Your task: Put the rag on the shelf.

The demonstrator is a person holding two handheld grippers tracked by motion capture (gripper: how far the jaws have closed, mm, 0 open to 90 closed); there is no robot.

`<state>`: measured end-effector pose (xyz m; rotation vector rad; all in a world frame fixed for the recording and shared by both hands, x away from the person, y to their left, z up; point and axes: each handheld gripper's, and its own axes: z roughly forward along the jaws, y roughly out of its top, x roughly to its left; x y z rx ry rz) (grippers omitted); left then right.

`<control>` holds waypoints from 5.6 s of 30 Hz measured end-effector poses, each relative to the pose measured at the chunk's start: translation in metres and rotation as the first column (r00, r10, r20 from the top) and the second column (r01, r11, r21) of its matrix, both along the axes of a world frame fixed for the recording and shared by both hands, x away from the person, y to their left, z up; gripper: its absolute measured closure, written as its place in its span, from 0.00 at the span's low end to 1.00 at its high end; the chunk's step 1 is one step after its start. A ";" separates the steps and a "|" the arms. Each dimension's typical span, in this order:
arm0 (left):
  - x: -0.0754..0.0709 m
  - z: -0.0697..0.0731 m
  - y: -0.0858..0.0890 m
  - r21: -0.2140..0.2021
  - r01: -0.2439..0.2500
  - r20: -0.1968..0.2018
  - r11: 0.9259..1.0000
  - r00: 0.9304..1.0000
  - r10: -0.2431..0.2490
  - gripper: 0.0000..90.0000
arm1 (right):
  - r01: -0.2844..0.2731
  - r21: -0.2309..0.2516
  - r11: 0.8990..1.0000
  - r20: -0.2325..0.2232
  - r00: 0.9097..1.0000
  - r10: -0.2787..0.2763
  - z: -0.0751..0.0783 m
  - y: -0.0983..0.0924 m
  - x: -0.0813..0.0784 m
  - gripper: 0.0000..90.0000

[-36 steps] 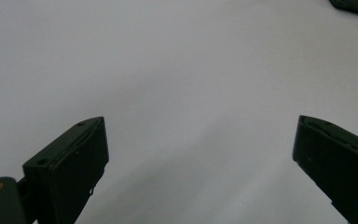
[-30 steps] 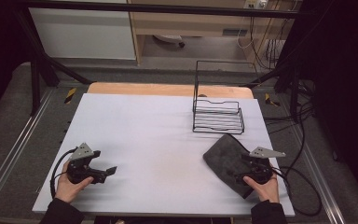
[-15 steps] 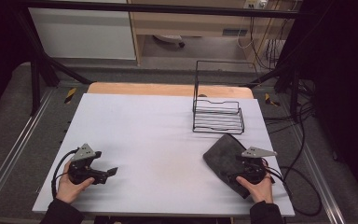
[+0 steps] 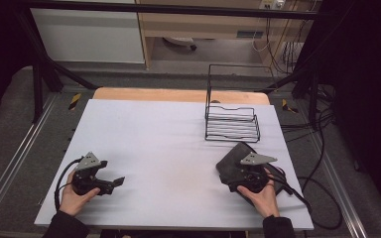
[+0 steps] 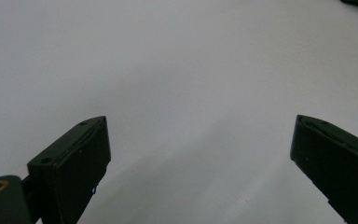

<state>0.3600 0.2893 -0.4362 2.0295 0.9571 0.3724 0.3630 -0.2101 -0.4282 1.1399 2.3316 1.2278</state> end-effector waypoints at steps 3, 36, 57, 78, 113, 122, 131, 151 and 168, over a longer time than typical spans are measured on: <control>0.000 0.000 0.000 0.001 -0.001 -0.002 1.000 1.000 0.001 0.06 | -0.012 -0.021 1.000 0.004 1.000 0.012 -0.002 0.004 0.002 0.29; 0.001 0.000 0.000 0.021 -0.005 0.001 1.000 1.000 0.005 0.07 | -0.013 -0.141 0.990 0.030 0.999 0.017 -0.001 0.029 0.017 0.93; 0.001 0.000 0.000 0.028 -0.008 0.005 1.000 1.000 0.008 0.07 | -0.107 -0.058 0.993 -0.035 0.994 0.105 0.010 0.114 0.031 0.93; 0.001 0.000 0.001 0.029 -0.005 0.007 1.000 1.000 0.005 0.08 | -0.026 -0.013 1.000 -0.064 0.998 0.025 0.003 0.179 0.072 0.93; 0.000 -0.001 -0.001 0.035 -0.005 0.003 0.999 1.000 0.005 0.08 | -0.198 -0.086 0.977 -0.112 0.976 0.188 -0.005 0.091 -0.025 0.63; 0.000 -0.001 -0.001 0.036 -0.003 0.004 0.999 1.000 0.003 0.08 | -0.221 -0.111 0.969 -0.075 0.974 0.213 -0.015 0.092 -0.032 0.62; 0.000 -0.001 -0.003 0.043 0.002 0.003 0.999 1.000 -0.002 0.08 | -0.246 -0.172 0.954 -0.053 0.969 0.240 -0.016 0.095 -0.030 0.78; 0.000 -0.001 -0.002 0.041 -0.001 0.004 0.999 1.000 0.001 0.08 | -0.234 -0.029 0.972 -0.101 0.968 0.230 -0.001 0.113 -0.024 0.92; 0.000 0.000 -0.001 0.038 -0.003 0.003 0.999 1.000 0.003 0.08 | -0.283 0.054 0.957 -0.111 0.951 0.288 0.007 0.152 -0.030 0.92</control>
